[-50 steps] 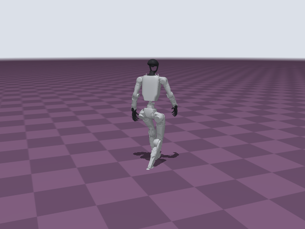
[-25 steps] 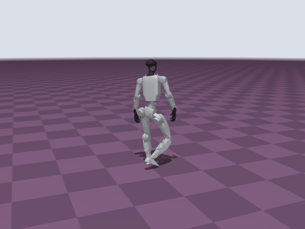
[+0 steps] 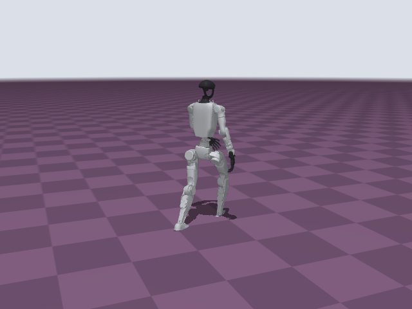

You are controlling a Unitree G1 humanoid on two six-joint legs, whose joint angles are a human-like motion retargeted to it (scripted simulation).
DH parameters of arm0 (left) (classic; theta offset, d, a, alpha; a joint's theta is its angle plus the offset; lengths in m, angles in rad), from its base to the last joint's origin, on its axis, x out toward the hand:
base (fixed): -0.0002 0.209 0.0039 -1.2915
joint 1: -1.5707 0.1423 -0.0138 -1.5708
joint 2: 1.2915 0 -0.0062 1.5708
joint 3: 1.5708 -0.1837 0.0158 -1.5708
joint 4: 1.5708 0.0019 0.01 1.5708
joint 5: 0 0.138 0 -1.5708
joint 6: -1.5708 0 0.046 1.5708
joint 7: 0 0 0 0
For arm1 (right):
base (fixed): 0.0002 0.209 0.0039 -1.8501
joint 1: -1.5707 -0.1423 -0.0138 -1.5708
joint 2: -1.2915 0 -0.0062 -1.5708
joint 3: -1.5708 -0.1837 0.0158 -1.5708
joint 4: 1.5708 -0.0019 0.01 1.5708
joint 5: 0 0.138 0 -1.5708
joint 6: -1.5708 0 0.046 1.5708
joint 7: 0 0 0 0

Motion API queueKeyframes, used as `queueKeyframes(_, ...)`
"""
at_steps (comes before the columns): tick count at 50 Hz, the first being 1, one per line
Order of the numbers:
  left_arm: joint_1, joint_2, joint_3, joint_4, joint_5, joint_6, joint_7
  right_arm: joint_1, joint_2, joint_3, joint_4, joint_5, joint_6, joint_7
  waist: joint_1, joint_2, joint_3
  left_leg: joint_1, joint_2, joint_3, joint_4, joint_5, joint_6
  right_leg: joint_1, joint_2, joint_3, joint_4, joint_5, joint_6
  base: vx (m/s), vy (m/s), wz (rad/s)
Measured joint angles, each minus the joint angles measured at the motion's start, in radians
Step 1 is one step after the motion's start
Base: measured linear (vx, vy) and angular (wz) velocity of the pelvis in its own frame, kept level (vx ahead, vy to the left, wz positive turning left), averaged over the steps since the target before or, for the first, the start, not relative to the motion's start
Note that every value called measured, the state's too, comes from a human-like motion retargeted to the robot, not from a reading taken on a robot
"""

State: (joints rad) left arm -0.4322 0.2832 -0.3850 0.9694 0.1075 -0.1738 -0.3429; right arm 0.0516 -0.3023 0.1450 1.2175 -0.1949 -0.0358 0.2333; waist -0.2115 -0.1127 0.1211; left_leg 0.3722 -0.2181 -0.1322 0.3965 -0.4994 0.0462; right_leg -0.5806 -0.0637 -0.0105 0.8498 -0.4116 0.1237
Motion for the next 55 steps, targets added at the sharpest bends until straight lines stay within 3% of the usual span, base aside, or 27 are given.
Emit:
queueKeyframes(2,0.041,-0.019,0.005,-0.004,-0.014,0.005,-0.019,-0.008,0.002,-0.007,-0.011,0.012,-0.005,-0.008,-0.004,0.042,0.013,-0.066,0.038,0.02,0.241,0.061,-0.067,0.031,0.05,-0.022,0.05,-0.009,-0.039,0.68,-0.05,0.02)
queueKeyframes(5,0.107,-0.028,0.027,-0.039,-0.039,0.022,-0.038,-0.047,-0.024,-0.01,-0.049,0.052,-0.017,-0.02,-0.002,0.214,0.014,-0.313,0.229,0.059,0.724,0.181,-0.193,0.083,0.215,-0.119,-0.024,-0.006,-0.116,0.59,-0.02,-0.08)
queueKeyframes(6,0.122,-0.024,0.033,-0.054,-0.044,0.027,-0.036,-0.064,-0.035,-0.011,-0.065,0.065,-0.021,-0.028,0.016,0.244,0.01,-0.384,0.277,0.078,0.824,0.222,-0.205,0.097,0.248,-0.125,-0.045,-0.013,-0.132,0.62,0.0,-0.26)
queueKeyframes(8,0.154,-0.014,0.042,-0.076,-0.047,0.031,-0.02,-0.089,-0.053,-0.008,-0.099,0.081,-0.031,-0.049,0.057,0.273,0.009,-0.5,0.354,0.12,0.993,0.225,-0.189,0.126,0.286,-0.126,-0.033,-0.054,-0.154,0.66,-0.02,-0.26)
queueKeyframes(12,0.194,0.033,0.096,-0.111,-0.046,0.041,0.05,-0.183,-0.102,0.009,-0.168,0.098,-0.041,-0.089,0.168,0.271,0.001,-0.755,0.442,0.179,1.122,0.042,-0.078,0.221,0.308,-0.087,-0.073,-0.122,-0.169,0.69,-0.02,-0.36)
queueKeyframes(15,0.221,0.07,0.17,-0.086,-0.048,0.045,0.124,-0.273,-0.13,0.033,-0.217,0.1,-0.045,-0.109,0.242,0.211,0.002,-0.898,0.413,0.229,0.979,-0.04,-0.028,0.317,0.256,-0.024,-0.121,-0.172,-0.166,0.75,0.01,-0.42)
queueKeyframes(17,0.253,0.08,0.222,-0.029,-0.045,0.051,0.16,-0.314,-0.133,0.055,-0.244,0.096,-0.05,-0.117,0.276,0.17,0.003,-0.949,0.37,0.258,0.801,-0.042,-0.027,0.372,0.212,0.008,-0.131,-0.205,-0.156,0.76,0.05,-0.35)
queueKeyframes(22,0.335,0.075,0.34,0.166,-0.048,0.081,0.2,-0.395,-0.111,0.11,-0.287,0.066,-0.051,-0.091,0.299,0.044,-0.023,-0.962,0.187,0.323,0.248,0.107,-0.064,0.441,0.07,0.051,-0.113,-0.279,-0.102,0.72,0.09,-0.14)
queueKeyframes(26,0.415,0.04,0.41,0.289,-0.071,0.121,0.194,-0.402,-0.063,0.129,-0.313,0.046,-0.048,-0.056,0.318,-0.008,-0.046,-0.974,0.133,0.354,0.244,0.164,-0.045,0.436,-0.003,0.05,0.047,-0.327,-0.077,0.65,0.1,-0.4)
queueKeyframes(30,0.469,0.002,0.456,0.385,-0.081,0.153,0.15,-0.374,0.001,0.149,-0.33,0.023,-0.032,-0.007,0.303,-0.09,-0.057,-0.938,0.047,0.4,0.317,0.186,0.031,0.373,-0.174,0.016,0.357,-0.196,-0.039,0.59,0.13,-0.31)
queueKeyframes(32,0.473,-0.002,0.455,0.395,-0.065,0.162,0.114,-0.371,0.029,0.162,-0.339,0.004,-0.015,0.027,0.269,-0.16,-0.05,-0.856,-0.051,0.428,0.22,0.205,0.073,0.281,-0.285,0.049,0.514,-0.124,-0.029,0.54,0.17,0.0)
queueKeyframes(34,0.477,-0.016,0.424,0.373,-0.039,0.168,0.096,-0.363,0.041,0.182,-0.34,-0.013,-0.012,0.045,0.241,-0.172,-0.046,-0.799,-0.087,0.426,0.183,0.197,0.089,0.203,-0.322,0.06,0.573,-0.125,-0.046,0.55,0.17,-0.16)
queueKeyframes(37,0.459,-0.018,0.37,0.303,0.009,0.165,0.085,-0.365,0.04,0.214,-0.34,-0.038,-0.02,0.063,0.207,-0.158,-0.044,-0.669,-0.119,0.388,0.026,0.226,0.089,0.095,-0.304,0.075,0.482,-0.179,-0.064,0.57,0.15,-0.27)
queueKeyframes(42,0.407,0.032,0.274,0.112,0.095,0.097,0.132,-0.358,0.016,0.258,-0.331,-0.058,-0.048,0.06,0.194,-0.095,-0.05,-0.584,-0.102,0.308,-0.008,0.204,0.067,0.048,-0.146,0.123,0.104,-0.146,-0.012,0.49,0.1,-0.03)
queueKeyframes(45,0.374,0.066,0.256,-0.007,0.12,0.052,0.174,-0.348,0.005,0.287,-0.307,-0.079,-0.05,0.059,0.214,-0.091,-0.048,-0.606,-0.12,0.278,0.116,0.162,0.049,0.06,-0.125,0.143,0.075,-0.129,0.001,0.35,0.02,0.08)
queueKeyframes(50,0.343,0.096,0.261,-0.138,0.162,0.037,0.205,-0.365,0.024,0.298,-0.219,-0.106,-0.041,0.042,0.294,-0.053,-0.011,-0.753,-0.052,0.235,0.467,0.065,-0.026,0.128,-0.083,0.091,0.13,-0.196,-0.048,0.31,-0.01,-0.25)
queueKeyframes(52,0.324,0.108,0.273,-0.145,0.164,0.052,0.189,-0.393,0.049,0.283,-0.17,-0.1,-0.044,0.041,0.341,-0.019,-0.004,-0.799,0.049,0.217,0.504,0.013,-0.027,0.175,-0.017,0.067,0.055,-0.183,-0.064,0.35,0.01,-0.76)
queueKeyframes(55,0.342,0.101,0.279,-0.104,0.159,0.069,0.158,-0.373,0.075,0.271,-0.144,-0.076,-0.04,0.06,0.367,-0.061,-0.01,-0.817,0.056,0.168,0.385,0.039,-0.022,0.185,-0.036,0.093,0.048,-0.206,-0.061,0.33,0.02,-0.71)
